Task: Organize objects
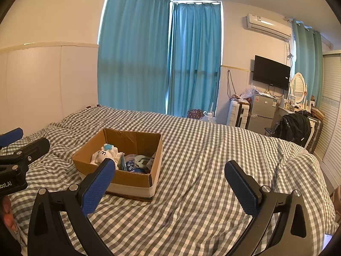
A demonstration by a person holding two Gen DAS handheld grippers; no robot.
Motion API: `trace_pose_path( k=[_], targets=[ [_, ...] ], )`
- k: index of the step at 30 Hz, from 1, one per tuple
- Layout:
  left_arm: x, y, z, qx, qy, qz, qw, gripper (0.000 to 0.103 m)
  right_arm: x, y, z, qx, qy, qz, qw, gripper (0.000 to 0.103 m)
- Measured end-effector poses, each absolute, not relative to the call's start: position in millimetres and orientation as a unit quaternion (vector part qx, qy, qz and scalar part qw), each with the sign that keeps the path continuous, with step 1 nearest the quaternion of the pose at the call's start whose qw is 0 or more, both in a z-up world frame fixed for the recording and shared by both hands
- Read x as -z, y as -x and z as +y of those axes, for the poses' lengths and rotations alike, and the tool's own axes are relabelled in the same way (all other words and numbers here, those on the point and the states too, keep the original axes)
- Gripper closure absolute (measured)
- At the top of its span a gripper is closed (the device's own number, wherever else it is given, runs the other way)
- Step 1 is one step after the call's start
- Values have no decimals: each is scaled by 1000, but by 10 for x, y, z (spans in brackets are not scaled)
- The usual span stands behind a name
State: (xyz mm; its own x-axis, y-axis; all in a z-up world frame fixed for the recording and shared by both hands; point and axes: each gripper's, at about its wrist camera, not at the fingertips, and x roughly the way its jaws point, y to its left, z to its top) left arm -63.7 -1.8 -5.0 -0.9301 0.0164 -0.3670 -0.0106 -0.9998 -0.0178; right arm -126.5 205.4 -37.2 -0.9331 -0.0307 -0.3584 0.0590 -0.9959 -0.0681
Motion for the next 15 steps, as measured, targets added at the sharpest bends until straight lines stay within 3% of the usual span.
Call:
trace_pose_path(
  k=[15],
  targets=[
    [63,627,-71,-981,194,-13,-15,0,425,1263,2038,981,-187,45,21,0]
  ],
)
